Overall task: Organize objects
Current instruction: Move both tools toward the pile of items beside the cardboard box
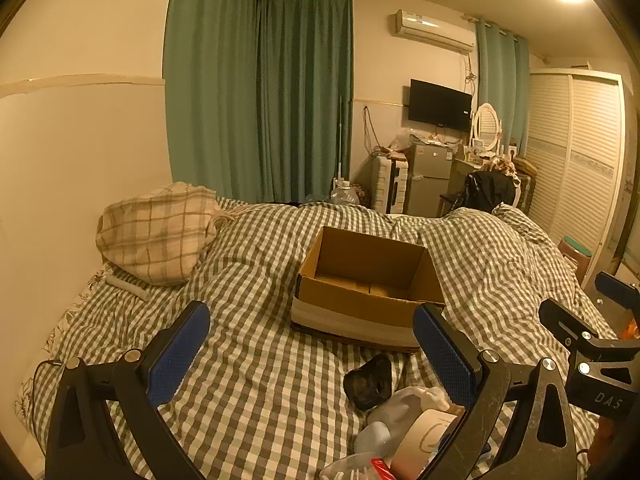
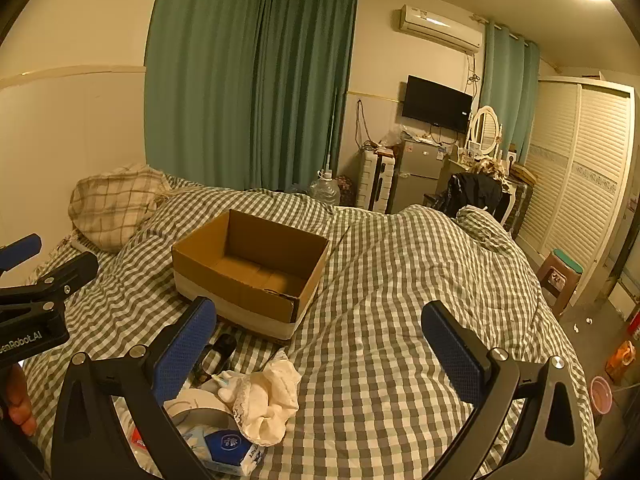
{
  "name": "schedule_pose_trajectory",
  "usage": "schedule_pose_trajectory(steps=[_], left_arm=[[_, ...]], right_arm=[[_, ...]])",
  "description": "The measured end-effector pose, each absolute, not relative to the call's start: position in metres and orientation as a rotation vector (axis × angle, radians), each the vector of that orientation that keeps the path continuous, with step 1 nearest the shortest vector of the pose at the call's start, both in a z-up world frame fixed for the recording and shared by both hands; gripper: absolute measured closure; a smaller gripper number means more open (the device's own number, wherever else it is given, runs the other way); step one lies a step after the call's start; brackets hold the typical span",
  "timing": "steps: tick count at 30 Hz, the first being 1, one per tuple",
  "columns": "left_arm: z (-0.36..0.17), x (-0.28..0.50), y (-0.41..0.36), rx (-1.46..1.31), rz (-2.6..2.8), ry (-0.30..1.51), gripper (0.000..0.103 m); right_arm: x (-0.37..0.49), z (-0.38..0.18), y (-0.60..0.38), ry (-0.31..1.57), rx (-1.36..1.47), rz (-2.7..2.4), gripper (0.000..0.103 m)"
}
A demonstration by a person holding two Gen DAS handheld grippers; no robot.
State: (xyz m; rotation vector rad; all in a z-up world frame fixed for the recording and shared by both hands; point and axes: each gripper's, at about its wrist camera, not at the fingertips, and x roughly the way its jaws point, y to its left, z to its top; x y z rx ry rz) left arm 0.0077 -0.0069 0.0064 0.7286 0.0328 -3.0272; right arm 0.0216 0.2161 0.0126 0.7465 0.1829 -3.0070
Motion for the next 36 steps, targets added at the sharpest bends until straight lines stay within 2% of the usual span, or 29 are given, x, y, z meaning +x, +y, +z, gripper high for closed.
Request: schedule_pose_trajectory(steps=[36], left_arm=[[0.009,0.0115,-0.0035,0.703,-3.02,0.0,0.0]], right_arm=[[0.0265,0.0143,0.2085,0.184,0.728,-2.953,0.0]])
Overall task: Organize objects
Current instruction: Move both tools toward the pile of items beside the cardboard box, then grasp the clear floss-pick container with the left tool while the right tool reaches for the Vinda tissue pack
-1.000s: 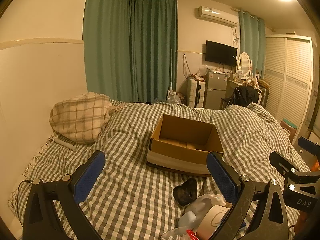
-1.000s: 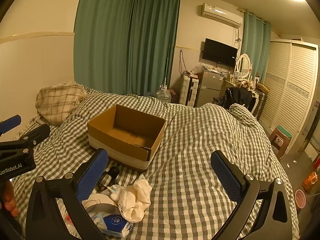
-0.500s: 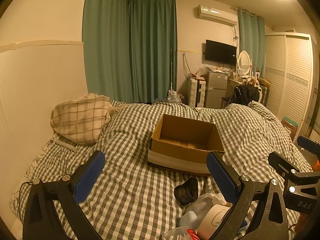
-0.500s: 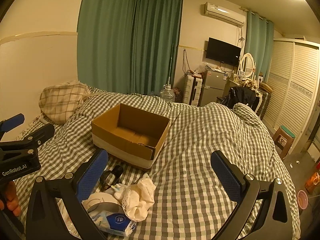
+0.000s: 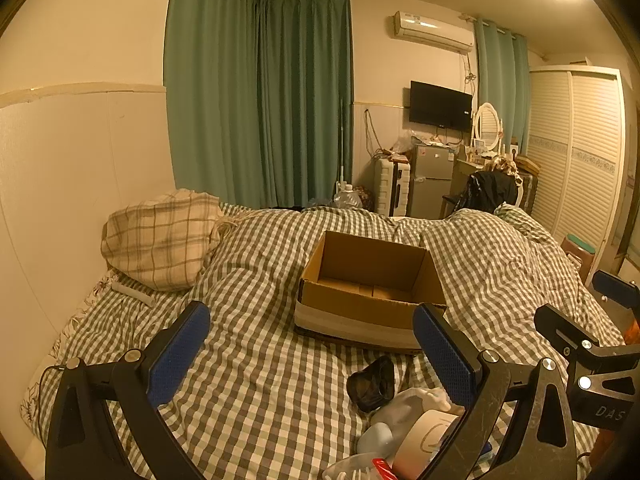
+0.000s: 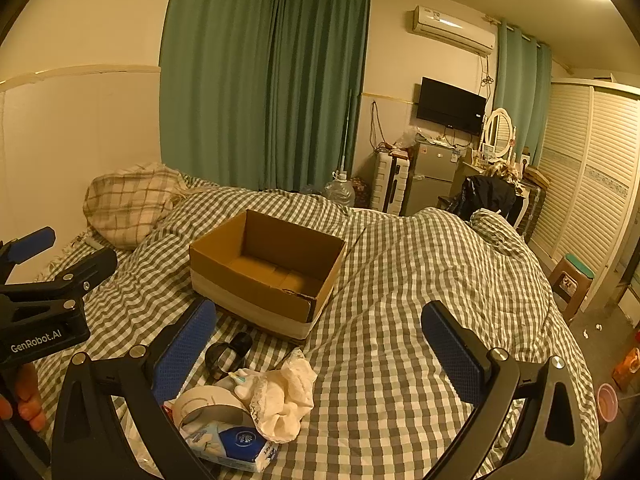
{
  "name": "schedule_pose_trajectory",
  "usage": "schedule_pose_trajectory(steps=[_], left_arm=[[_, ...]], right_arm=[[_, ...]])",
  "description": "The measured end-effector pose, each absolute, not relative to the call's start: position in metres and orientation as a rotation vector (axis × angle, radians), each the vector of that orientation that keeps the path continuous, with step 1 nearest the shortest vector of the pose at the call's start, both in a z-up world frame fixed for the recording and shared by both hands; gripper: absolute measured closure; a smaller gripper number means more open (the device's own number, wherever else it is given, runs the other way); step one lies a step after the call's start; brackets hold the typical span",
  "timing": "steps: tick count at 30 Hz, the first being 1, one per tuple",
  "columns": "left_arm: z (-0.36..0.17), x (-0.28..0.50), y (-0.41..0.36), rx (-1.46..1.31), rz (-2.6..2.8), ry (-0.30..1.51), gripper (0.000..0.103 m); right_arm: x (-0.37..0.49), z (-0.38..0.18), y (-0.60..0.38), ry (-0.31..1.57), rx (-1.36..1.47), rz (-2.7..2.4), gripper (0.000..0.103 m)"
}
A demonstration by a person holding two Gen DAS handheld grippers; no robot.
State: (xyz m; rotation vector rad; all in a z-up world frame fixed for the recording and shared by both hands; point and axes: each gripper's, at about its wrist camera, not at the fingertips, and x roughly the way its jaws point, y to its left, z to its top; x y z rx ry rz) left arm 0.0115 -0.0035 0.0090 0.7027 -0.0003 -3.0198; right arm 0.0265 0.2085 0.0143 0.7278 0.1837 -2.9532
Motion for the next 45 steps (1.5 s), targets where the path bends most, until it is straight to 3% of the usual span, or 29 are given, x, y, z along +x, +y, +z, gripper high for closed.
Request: schedule_pose_trajectory(steps=[26,37,45], left_arm=[[0.02,0.035,0.002,0.716,-3.02,-0.051,0.0],[-0.048,0.051,0.005,1.151,-2.965,-0.096,0.0],[-0.106,0.043,0.027,1.523,-2.914,-0.024,0.003]], right_arm=[[0.05,0.032,0.217,0.21,0.688,-2.96,0.0],[0.065,-0.005,0.224,0.282,0.828,-2.929,0.0],[0.063,-0.023,0.212,0.318,0.873,-2.883,0.0]])
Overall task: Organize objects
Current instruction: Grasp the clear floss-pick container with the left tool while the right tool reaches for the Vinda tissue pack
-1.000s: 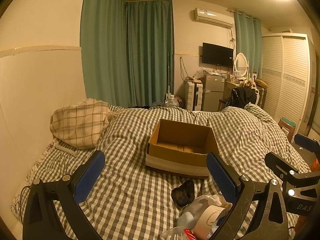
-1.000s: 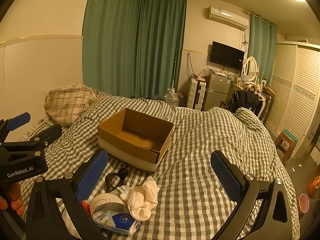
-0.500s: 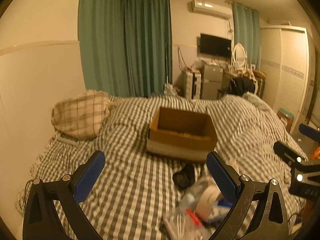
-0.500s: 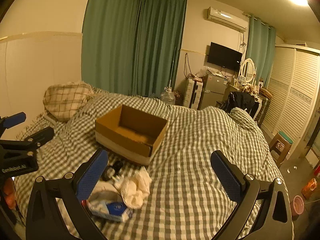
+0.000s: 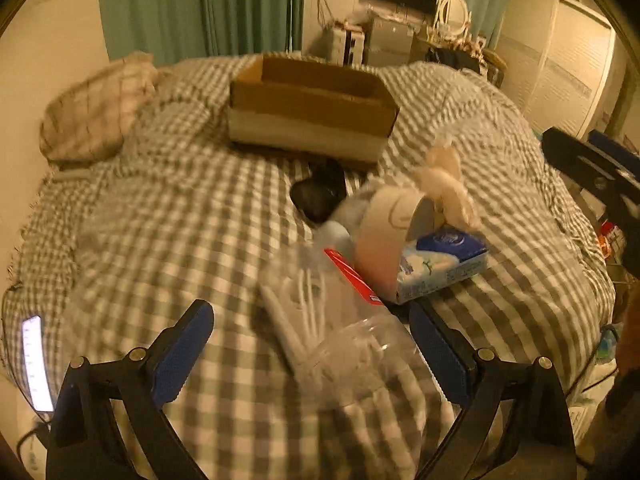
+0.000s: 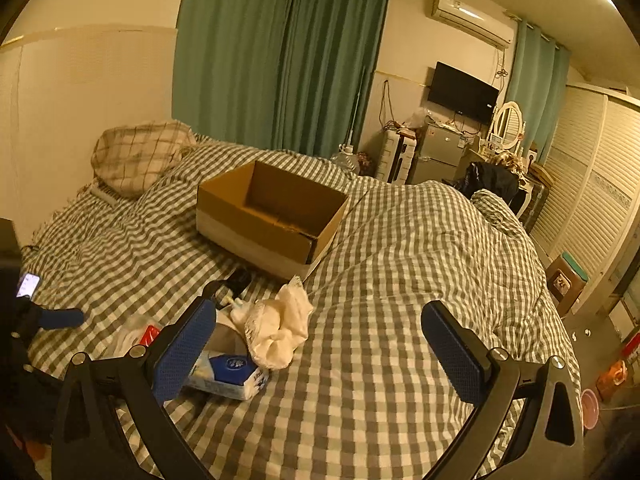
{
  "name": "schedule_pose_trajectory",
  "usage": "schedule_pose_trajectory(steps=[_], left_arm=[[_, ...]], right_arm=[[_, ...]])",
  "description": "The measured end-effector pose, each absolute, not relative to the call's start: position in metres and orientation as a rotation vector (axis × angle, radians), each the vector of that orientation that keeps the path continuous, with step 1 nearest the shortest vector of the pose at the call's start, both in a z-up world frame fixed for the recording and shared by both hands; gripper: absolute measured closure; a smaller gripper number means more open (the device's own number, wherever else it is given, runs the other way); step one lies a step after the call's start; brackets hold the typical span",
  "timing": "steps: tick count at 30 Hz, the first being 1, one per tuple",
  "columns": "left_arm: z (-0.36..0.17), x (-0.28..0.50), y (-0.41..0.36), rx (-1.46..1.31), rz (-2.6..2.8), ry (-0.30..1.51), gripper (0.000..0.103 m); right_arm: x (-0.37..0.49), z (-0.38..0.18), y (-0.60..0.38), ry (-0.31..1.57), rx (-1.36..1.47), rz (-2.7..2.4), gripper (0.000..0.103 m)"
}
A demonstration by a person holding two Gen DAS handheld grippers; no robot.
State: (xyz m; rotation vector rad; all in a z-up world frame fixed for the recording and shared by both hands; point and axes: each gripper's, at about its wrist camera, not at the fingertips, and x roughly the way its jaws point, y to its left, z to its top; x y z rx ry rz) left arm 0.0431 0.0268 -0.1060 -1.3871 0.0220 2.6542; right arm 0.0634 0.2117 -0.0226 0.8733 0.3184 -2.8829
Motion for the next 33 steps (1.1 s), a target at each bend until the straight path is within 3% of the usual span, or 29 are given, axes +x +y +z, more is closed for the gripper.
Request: schedule_pose_trajectory(steps=[5,7,9,15,23,25,27,33], left_arm=[[-0.134,0.033,0.042,-1.424,2.638,0.091,0.004],[-0.139,0.031,0.04,-1.425,2.587,0.048,0.014],[-0.137,0.033,0.034,-1.404,2.569,-0.003,0.016],[-0.1,0.044,-0.004,-1.239,2.667,-0.176,0.038],[-0.101,0.042,-0.007,-1.212,2.677,-0.124,0.038],[-0.104,0.039,-0.007,-1.209,2.674,-0.095,0.038],[-0.114,0.032,-0.001,-1.222,2.662,-0.025,0.038],[-0.114,0.035,0.014,-1.164,2.681,0.081,0.038]], right_arm=[[0.06,-0.03,0.208,0.341,0.91,-2.873,0.0],[0.059,-0.034,0.208,0.339,0.928,-2.867,0.0],[0.057,-0.04,0.207,0.335,0.956,-2.849,0.0],[0.049,-0.076,0.195,0.303,1.136,-2.698,0.0],[0.043,-0.113,0.158,0.378,1.257,-2.523,0.001],[0.038,-0.122,0.152,0.385,1.286,-2.493,0.008],[0.035,-0.131,0.148,0.415,1.333,-2.472,0.023],[0.049,-0.124,0.152,0.431,1.292,-2.489,0.03]])
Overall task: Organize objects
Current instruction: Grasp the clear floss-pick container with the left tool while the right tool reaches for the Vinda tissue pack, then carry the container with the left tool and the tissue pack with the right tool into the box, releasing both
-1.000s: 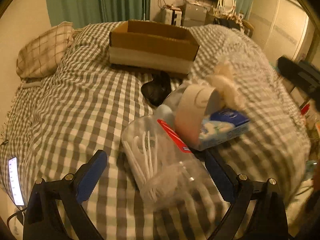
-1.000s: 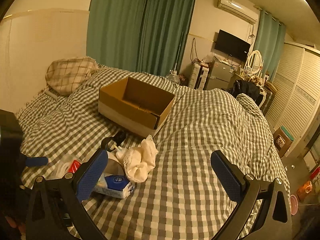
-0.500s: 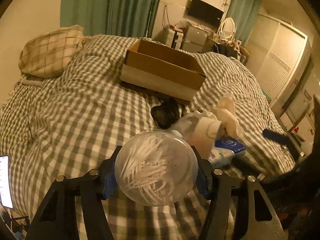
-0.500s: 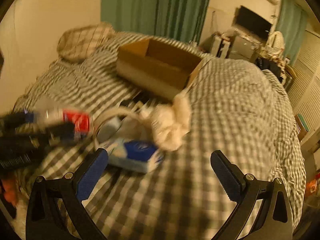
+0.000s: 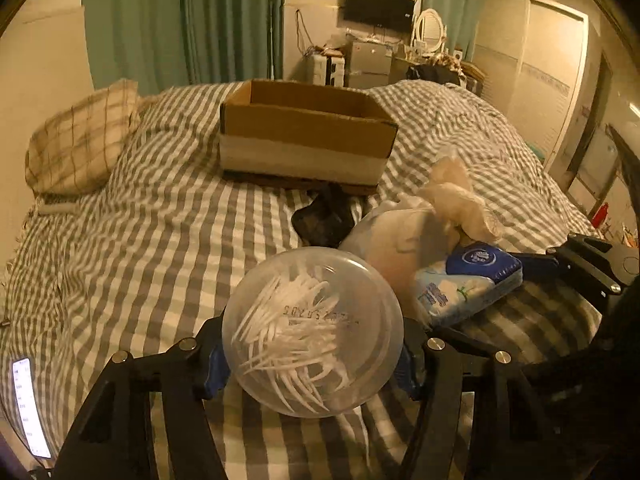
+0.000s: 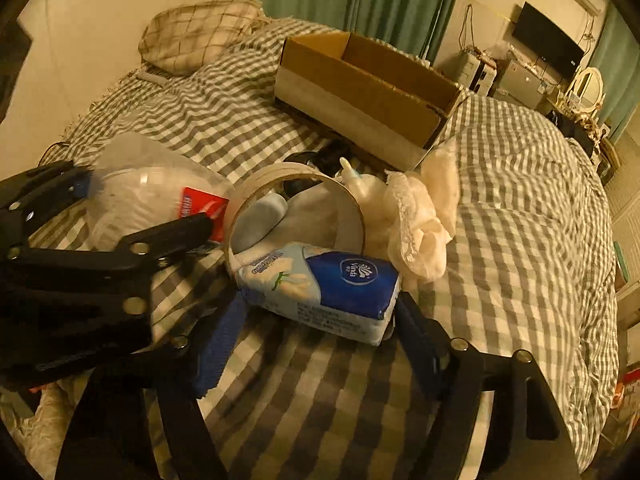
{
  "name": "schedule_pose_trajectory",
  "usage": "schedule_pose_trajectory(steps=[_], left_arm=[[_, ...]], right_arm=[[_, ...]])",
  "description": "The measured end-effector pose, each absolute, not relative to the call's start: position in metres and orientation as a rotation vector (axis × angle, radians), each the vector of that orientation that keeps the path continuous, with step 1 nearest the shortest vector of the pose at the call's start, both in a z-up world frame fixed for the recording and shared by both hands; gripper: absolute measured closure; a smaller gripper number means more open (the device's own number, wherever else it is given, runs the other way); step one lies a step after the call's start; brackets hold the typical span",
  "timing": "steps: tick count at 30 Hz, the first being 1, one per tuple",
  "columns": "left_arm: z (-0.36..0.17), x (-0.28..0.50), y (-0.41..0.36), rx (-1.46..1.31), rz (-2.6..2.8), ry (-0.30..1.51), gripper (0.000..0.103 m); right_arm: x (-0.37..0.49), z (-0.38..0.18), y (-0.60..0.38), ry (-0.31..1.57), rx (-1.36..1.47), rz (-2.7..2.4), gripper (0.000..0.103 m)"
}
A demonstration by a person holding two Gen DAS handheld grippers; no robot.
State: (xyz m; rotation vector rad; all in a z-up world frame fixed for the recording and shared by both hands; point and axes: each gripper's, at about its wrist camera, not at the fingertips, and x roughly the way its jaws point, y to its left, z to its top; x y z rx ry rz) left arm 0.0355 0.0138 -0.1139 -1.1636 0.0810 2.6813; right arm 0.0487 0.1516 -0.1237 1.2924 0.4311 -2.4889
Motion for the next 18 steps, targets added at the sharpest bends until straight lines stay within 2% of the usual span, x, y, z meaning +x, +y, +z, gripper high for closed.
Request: schedule_pose_trajectory(steps=[7,8,9,13,15,18], left_arm=[[-0.083,0.043,0.0,-1.051,2.72,-0.003,0.039],[-0.076,0.042,0.0,-1.033,2.72,-0.012,0.038],[-0.066,0.041,-0.001,-1.007,2.724,-0.016,0.038],[-0.033,0.025,-0.001,-0.912,2.755,-0.003,0.038],[-0.022,0.013,-0.002,-0.887,2.767,-0.008,0.038],[-0.018,0.001,-0.008,-0.878,2.807,0.006,0.038]], right_arm=[[0.066,-0.091,0.161,0.408,1.191,-2.531,0.032],[0.066,-0.085,0.164,0.397,1.171,-2.541,0.045],[0.064,-0.078,0.166,0.383,1.153,-2.548,0.071],[0.039,-0.05,0.179,0.281,1.12,-2.552,0.074],[0.026,-0.046,0.181,0.288,1.118,-2.559,0.078],[0.016,-0.049,0.182,0.249,1.116,-2.516,0.078]])
